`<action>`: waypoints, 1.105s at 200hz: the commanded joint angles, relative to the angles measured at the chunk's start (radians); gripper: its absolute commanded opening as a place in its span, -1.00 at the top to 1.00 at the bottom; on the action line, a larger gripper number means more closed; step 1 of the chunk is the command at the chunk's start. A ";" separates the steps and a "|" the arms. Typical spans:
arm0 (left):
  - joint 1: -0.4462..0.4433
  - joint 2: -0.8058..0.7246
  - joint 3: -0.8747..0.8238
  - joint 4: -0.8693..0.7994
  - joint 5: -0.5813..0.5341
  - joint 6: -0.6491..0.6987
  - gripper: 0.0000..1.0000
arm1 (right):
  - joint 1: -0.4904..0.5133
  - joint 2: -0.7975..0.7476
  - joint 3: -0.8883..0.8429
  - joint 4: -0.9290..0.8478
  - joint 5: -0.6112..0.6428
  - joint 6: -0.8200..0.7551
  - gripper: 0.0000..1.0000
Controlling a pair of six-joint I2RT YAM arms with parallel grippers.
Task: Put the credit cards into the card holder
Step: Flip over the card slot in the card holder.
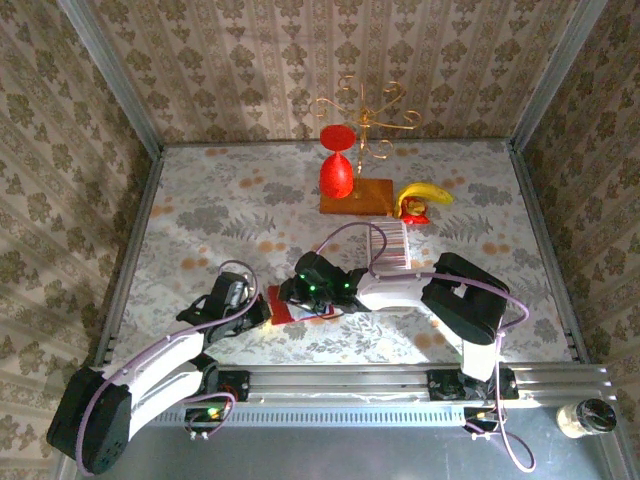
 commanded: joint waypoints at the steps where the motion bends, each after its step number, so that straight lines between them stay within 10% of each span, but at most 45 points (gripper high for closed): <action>1: 0.002 -0.020 -0.020 -0.002 0.002 -0.013 1.00 | 0.002 -0.021 -0.017 0.076 -0.022 0.035 0.18; 110: 0.002 -0.005 -0.031 0.014 -0.012 -0.008 1.00 | 0.021 -0.141 0.029 0.117 0.003 -0.034 -0.01; 174: 0.003 0.002 -0.020 0.007 -0.012 0.003 1.00 | 0.015 -0.288 0.018 -0.229 0.178 -0.158 -0.23; 221: 0.007 -0.072 0.052 -0.133 -0.063 0.059 0.61 | -0.018 -0.339 0.016 -0.369 0.222 -0.265 -0.19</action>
